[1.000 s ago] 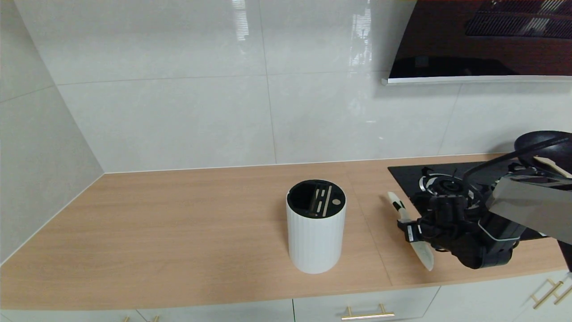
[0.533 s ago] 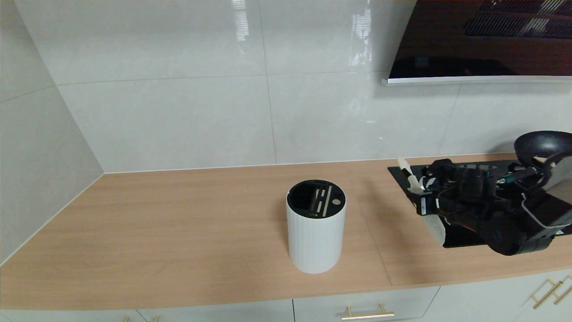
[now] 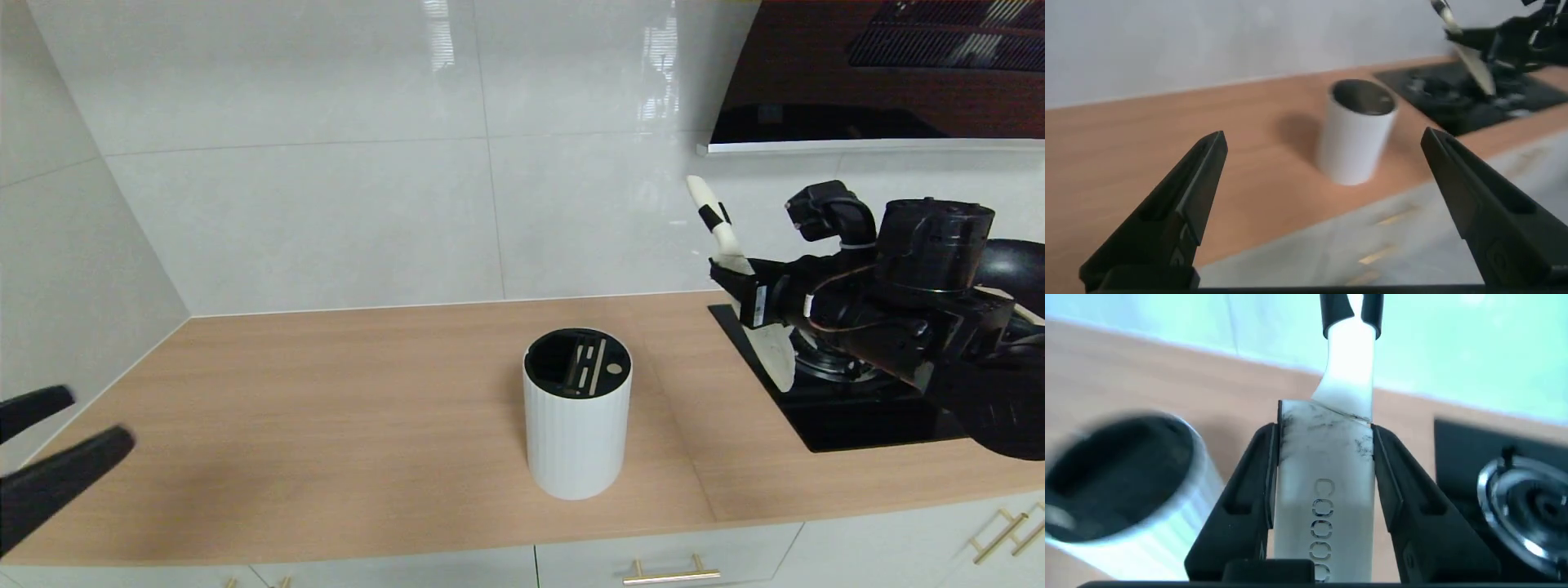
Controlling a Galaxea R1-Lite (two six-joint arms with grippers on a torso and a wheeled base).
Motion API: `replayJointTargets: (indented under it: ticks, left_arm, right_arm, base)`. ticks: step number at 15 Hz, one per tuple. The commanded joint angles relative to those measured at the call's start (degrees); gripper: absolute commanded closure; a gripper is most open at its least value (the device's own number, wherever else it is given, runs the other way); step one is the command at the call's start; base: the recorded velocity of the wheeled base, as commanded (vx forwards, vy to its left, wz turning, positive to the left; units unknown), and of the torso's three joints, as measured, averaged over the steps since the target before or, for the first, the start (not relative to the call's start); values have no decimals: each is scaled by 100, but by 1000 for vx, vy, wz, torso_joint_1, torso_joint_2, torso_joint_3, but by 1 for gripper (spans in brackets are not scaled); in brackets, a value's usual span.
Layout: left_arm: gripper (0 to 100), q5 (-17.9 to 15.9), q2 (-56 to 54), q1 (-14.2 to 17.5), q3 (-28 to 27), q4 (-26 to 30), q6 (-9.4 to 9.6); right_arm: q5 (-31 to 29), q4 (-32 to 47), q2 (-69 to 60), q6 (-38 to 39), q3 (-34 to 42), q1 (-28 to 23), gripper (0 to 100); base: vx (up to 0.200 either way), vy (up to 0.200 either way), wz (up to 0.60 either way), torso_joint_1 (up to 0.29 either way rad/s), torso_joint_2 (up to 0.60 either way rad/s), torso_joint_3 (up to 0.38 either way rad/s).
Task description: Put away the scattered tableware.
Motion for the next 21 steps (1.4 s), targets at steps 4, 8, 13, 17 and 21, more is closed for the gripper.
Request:
replayJointTargets:
  ticks: [4,8,13,17,21]
  left_arm:
    - [0,-451,4019,-2005,-774,-2674,-1741]
    - [0,-680,4836,-2172,-976,-3184,-1794]
    - [0,-1067,5944,-2199,-1459,-4607,-1803]
    - [0,-1058,6128,-2190,-1635,-4599,-1812]
    - [0,-1023,6181,-2120,-1767,-4607,-1820]
  right_arm:
    - [-189,432,-330,10,-161,1121,100]
    - [-971,432,-163,10,-143,1842,100]
    - [-1305,432,365,590,-451,2105,100]
    - [-1367,423,400,827,-460,2290,100]
    - [-1375,397,189,827,-179,2650,100]
  base:
    - [0,0,0,0,0,0]
    - [0,0,0,0,0,0]
    - [0,0,0,0,0,0]
    - [0,0,0,0,0,0]
    - [0,0,0,0,0,0]
